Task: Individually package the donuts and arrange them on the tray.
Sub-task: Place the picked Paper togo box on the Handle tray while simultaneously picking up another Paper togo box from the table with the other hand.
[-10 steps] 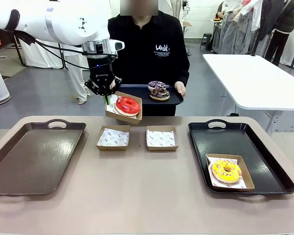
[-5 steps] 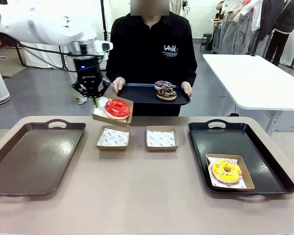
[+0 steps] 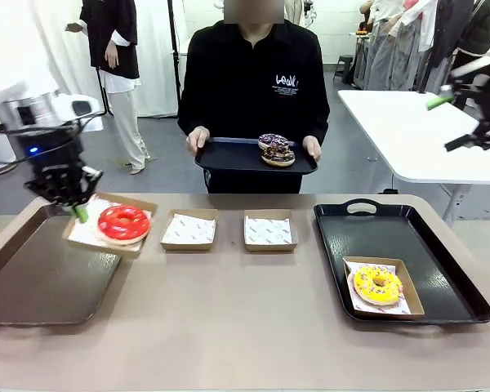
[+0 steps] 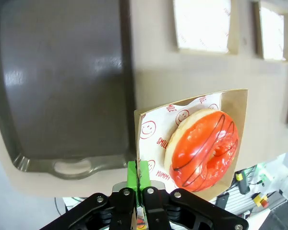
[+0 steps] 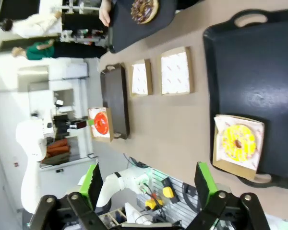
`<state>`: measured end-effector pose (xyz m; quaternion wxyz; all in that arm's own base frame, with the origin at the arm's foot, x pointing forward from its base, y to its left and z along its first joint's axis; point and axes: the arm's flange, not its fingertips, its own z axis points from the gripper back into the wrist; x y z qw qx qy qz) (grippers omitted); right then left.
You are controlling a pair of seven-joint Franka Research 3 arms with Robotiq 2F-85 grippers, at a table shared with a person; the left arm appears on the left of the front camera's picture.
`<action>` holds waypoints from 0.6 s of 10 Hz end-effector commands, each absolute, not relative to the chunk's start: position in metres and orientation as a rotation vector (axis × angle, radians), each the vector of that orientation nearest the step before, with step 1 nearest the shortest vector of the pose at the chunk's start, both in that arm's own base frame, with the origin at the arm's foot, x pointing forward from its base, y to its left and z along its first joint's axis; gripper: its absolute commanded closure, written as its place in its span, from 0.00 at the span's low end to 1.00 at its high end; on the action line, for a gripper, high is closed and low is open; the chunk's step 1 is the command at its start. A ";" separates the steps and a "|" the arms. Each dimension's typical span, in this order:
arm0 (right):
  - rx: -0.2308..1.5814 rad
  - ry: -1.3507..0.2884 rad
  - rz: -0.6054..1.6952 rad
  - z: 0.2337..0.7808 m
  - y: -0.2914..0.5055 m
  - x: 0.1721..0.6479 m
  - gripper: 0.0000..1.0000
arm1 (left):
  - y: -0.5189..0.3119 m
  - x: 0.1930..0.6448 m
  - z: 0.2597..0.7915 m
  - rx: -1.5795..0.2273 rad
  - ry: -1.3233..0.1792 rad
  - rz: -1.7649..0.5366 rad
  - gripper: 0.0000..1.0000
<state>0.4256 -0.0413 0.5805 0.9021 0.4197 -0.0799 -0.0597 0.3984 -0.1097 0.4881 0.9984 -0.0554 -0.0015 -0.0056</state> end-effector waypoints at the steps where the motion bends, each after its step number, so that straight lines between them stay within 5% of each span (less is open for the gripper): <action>1: 0.758 -0.169 -0.095 0.561 0.008 0.429 0.00 | -0.088 0.376 0.483 -0.121 -0.035 -0.001 0.99; 6: 0.656 -0.113 -0.062 0.504 0.073 0.441 0.00 | -0.050 0.365 0.482 0.001 -0.014 0.037 0.99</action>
